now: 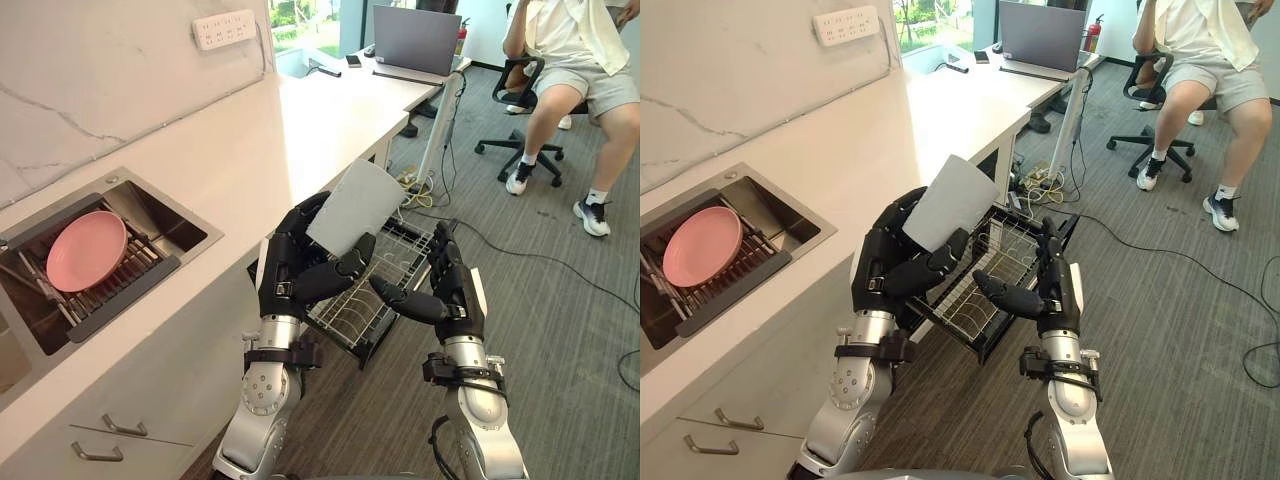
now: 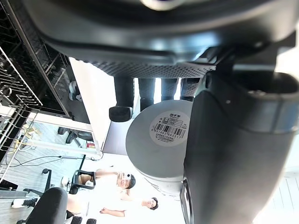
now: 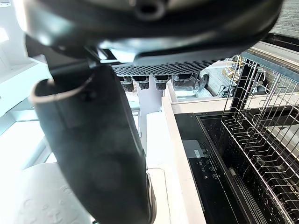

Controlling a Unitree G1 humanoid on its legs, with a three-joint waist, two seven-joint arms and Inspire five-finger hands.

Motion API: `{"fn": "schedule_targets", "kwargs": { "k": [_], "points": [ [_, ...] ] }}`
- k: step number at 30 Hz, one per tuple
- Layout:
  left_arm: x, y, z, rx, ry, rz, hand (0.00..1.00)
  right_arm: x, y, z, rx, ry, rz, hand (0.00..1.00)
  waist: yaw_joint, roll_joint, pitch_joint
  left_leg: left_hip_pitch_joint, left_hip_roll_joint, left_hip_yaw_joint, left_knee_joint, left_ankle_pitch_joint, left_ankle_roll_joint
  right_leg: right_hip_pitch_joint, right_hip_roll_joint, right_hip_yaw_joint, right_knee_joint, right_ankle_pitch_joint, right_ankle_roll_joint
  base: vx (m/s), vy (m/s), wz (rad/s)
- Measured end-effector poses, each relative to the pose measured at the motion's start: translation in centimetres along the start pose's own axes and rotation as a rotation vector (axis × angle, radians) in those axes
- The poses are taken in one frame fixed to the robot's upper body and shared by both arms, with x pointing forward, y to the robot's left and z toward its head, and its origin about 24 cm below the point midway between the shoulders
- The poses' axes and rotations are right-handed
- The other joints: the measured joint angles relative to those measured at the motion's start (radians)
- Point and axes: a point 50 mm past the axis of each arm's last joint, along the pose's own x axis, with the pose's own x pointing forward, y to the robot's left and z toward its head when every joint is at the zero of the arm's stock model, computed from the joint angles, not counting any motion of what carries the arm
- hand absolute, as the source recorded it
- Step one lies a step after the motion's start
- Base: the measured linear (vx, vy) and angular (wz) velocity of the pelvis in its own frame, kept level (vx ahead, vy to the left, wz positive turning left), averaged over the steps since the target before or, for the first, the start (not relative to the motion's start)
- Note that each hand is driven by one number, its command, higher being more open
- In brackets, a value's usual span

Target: Walk over to the sink, pick up the cup, carry it to the dishwasher, place the cup inside the dishwasher, then close the dishwasher door

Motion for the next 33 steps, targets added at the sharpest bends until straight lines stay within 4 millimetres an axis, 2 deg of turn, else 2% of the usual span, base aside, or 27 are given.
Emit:
{"fn": "schedule_targets", "kwargs": {
  "k": [7,15,19,23,33],
  "points": [
    [0.1,0.3,0.0,0.005,-0.003,0.014,0.0,0.1,0.0,0.4,0.092,-0.009,0.006,1.0,0.0,0.0,-0.021,0.005,0.002,0.0,-0.039,0.022,0.0,-0.003,0.007,-0.022,-0.016,0.005,0.008,-0.01,-0.029,-0.01],
    [0.5,3.0,0.3,0.048,-0.022,0.166,0.0,0.2,0.6,2.4,0.277,-0.1,0.039,1.0,-0.001,-0.011,-0.041,0.018,0.002,0.002,-0.064,0.05,-0.006,0.005,0.008,-0.03,-0.036,0.009,0.015,-0.07,-0.025,-0.02],
    [0.4,3.7,-0.5,0.069,0.012,0.199,0.0,0.2,1.2,2.7,0.371,-0.114,0.07,1.0,-0.001,-0.021,-0.055,0.018,0.001,0.003,-0.075,0.069,-0.007,0.002,0.008,-0.03,-0.04,0.013,0.018,-0.08,-0.025,0.0],
    [0.4,3.8,-0.9,0.075,0.029,0.201,0.0,0.2,1.8,3.4,0.433,-0.142,0.112,1.0,-0.003,-0.023,-0.059,0.016,0.0,0.004,-0.077,0.075,-0.007,-0.002,0.008,-0.026,-0.044,0.023,0.02,-0.08,-0.004,-0.02],
    [0.5,3.6,-1.1,0.063,0.034,0.2,0.0,0.2,3.8,3.5,0.542,-0.128,0.203,1.0,-0.007,-0.028,-0.067,-0.003,-0.005,-0.003,-0.093,0.093,-0.004,-0.014,0.004,-0.036,-0.066,0.037,0.019,-0.01,-0.002,0.02]
  ]
}}
